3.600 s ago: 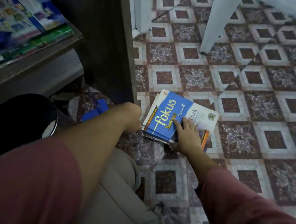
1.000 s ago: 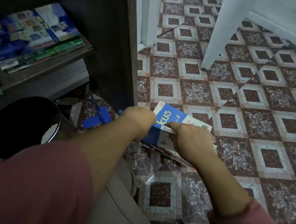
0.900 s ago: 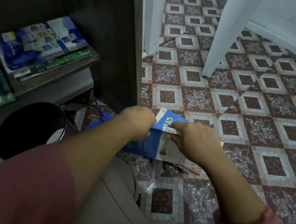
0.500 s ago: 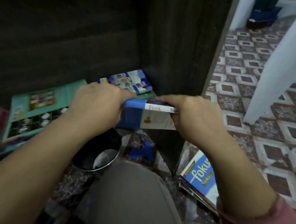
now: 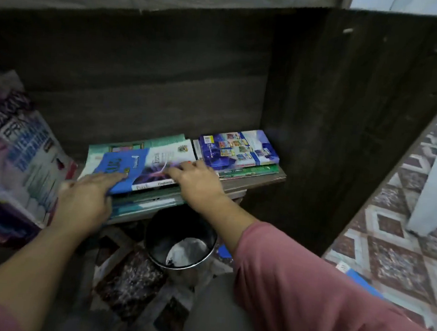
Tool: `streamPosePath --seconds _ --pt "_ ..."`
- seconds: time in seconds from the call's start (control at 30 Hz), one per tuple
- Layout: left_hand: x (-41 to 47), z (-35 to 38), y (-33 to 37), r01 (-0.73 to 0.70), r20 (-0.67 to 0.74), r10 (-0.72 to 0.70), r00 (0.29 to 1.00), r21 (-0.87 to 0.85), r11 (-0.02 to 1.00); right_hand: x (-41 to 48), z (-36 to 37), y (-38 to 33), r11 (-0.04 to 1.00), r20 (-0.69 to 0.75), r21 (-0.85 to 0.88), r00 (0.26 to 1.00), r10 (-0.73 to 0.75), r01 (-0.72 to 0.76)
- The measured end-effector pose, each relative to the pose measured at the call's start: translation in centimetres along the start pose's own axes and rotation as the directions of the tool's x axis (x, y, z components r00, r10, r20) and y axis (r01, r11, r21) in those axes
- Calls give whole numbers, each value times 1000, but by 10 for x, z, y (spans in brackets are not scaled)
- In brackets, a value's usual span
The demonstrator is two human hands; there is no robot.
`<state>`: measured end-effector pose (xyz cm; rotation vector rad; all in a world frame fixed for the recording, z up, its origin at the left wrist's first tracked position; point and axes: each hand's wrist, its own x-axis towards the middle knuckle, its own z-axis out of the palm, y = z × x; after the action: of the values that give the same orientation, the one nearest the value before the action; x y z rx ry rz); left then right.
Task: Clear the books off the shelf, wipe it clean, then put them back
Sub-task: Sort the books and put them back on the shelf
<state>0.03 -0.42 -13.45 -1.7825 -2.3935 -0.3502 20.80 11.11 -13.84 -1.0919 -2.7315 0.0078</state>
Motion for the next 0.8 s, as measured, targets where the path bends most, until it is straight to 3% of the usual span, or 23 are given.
streamPosePath --seconds 0.17,0.27,0.4,0.53,0.67,0.73,0.8 --pt "16 36 -15 52 257 -38 966 -48 997 16 30 5 971 255 216 966 46 -103" --pt "23 39 -6 117 298 -113 948 6 993 21 17 2 951 376 274 926 29 -141" --pt "11 16 50 67 214 -56 975 -47 997 -18 -13 27 913 251 353 961 118 -204" --pt "-12 -6 141 -235 67 250 966 -182 955 -115 -23 75 845 185 399 934 307 -357" --pt "-33 3 252 -413 169 522 836 -433 801 -241 1 131 743 287 290 795 535 -604" --pt "-50 19 305 -377 235 584 777 -570 730 -301 17 155 655 388 192 669 633 -731" --pt "-67 38 351 -329 358 618 700 -606 724 -351 35 172 579 476 107 553 684 -808"
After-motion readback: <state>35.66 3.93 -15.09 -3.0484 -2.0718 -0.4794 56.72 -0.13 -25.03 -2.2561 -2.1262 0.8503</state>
